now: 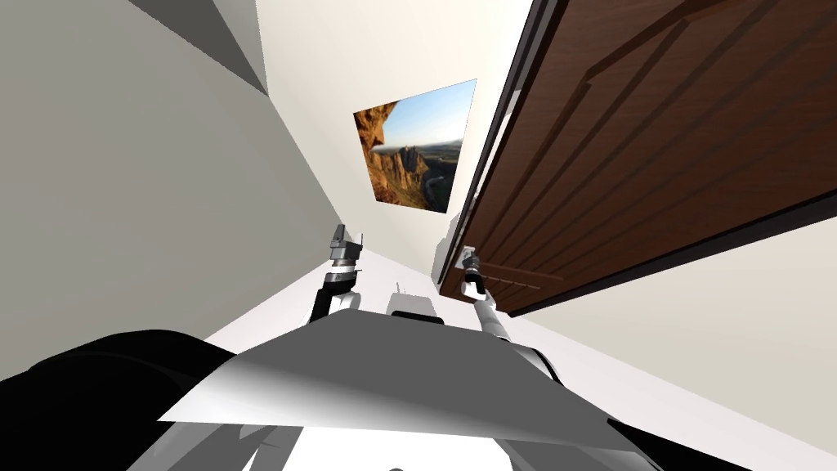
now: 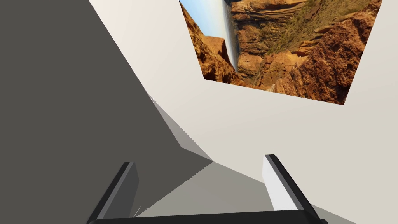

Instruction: Pull the door open

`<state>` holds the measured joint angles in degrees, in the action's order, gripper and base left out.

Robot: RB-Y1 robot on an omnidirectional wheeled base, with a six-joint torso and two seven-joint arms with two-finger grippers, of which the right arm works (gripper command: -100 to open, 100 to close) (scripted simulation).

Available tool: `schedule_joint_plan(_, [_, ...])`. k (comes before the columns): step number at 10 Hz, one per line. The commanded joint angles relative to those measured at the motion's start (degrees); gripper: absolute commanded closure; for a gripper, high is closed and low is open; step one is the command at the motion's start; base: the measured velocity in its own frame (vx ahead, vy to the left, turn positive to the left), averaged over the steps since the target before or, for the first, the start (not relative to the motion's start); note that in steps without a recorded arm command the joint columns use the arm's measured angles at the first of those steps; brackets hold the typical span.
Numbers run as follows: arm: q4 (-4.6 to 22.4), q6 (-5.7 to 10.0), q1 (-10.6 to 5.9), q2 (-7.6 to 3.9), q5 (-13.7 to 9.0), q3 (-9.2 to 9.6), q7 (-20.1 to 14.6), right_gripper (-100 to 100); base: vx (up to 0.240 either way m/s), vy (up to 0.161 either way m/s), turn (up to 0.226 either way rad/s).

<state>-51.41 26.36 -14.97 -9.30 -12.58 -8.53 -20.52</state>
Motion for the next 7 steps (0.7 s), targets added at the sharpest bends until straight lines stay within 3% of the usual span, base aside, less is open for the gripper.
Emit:
schedule_joint_plan(1, [-0.28, 0.10, -0.40, -0.19, -2.65, 0.36, -2.86, 100, -0.051, -0.030, 0.107])
schedule_joint_plan(3, [-0.06, 0.12, -0.54, -0.45, -4.82, 0.60, -5.32, 100, -0.062, -0.039, 0.121])
schedule_joint_plan(4, [0.16, 0.13, -0.68, -0.72, -6.99, 0.85, -7.21, 100, -0.049, -0.026, 0.109])
schedule_joint_plan(5, [0.16, 0.13, -0.68, -0.72, -6.99, 0.85, -7.68, 100, -0.039, -0.023, 0.062])
schedule_joint_plan(6, [0.38, 0.15, -0.81, -0.99, -9.16, 1.09, -9.92, 100, -0.043, -0.022, 0.092])
schedule_joint_plan(7, [0.38, 0.15, -0.81, -0.99, -9.16, 1.09, -10.04, 100, -0.033, -0.023, 0.064])
